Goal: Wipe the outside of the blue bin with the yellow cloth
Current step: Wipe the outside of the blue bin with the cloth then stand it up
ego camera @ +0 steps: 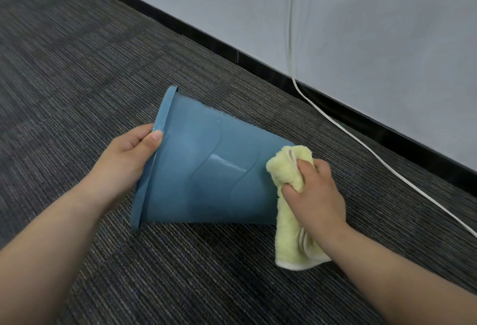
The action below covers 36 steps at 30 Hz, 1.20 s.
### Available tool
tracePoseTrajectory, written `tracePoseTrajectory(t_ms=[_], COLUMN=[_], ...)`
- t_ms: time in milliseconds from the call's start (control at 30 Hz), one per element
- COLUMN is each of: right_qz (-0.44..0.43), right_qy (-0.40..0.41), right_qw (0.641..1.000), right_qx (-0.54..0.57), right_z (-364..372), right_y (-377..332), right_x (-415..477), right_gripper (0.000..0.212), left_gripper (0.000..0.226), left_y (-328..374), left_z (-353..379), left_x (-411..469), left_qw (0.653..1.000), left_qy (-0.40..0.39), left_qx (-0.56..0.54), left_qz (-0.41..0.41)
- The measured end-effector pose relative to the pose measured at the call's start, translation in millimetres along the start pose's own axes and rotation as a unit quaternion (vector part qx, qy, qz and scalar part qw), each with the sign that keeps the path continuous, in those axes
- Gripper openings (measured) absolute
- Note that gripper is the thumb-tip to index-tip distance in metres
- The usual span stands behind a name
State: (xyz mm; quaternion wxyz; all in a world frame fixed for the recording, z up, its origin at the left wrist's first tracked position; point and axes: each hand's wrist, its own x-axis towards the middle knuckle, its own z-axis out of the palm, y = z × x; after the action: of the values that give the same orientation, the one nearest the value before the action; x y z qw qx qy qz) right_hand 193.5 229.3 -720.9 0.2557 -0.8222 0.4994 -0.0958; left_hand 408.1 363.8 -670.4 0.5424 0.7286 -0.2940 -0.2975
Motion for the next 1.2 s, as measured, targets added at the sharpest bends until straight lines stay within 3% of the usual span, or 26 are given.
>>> tracePoseTrajectory(t_ms=[133, 300, 433, 600, 900, 1200], right_qz=[-0.074, 0.004, -0.033, -0.050, -0.060, -0.053], right_qy=[-0.027, -0.013, -0.039, -0.036, 0.043, -0.007], right_qw=[0.997, 0.992, 0.997, 0.997, 0.995, 0.999], right_qx=[-0.004, 0.123, 0.064, 0.044, 0.062, 0.011], right_z=[6, -13, -6, 0, -6, 3], right_y=[-8, -7, -11, -9, -6, 9], right_x=[-10, 16, 8, -3, -4, -14], right_gripper=[0.048, 0.024, 0.037, 0.045, 0.046, 0.049], left_gripper=[0.028, 0.023, 0.015, 0.035, 0.027, 0.026], left_y=[-2, -3, -4, -1, 6, 0], left_z=[1, 0, 3, 1, 6, 8], left_x=[1, 4, 2, -1, -2, -3], left_qw=[1.000, 1.000, 0.999, 0.997, 0.995, 0.991], left_qy=[0.013, -0.002, -0.022, -0.009, -0.068, -0.131], left_qx=[0.010, 0.004, -0.019, -0.041, -0.078, -0.028], left_qz=[0.015, -0.012, -0.040, -0.068, 0.008, 0.002])
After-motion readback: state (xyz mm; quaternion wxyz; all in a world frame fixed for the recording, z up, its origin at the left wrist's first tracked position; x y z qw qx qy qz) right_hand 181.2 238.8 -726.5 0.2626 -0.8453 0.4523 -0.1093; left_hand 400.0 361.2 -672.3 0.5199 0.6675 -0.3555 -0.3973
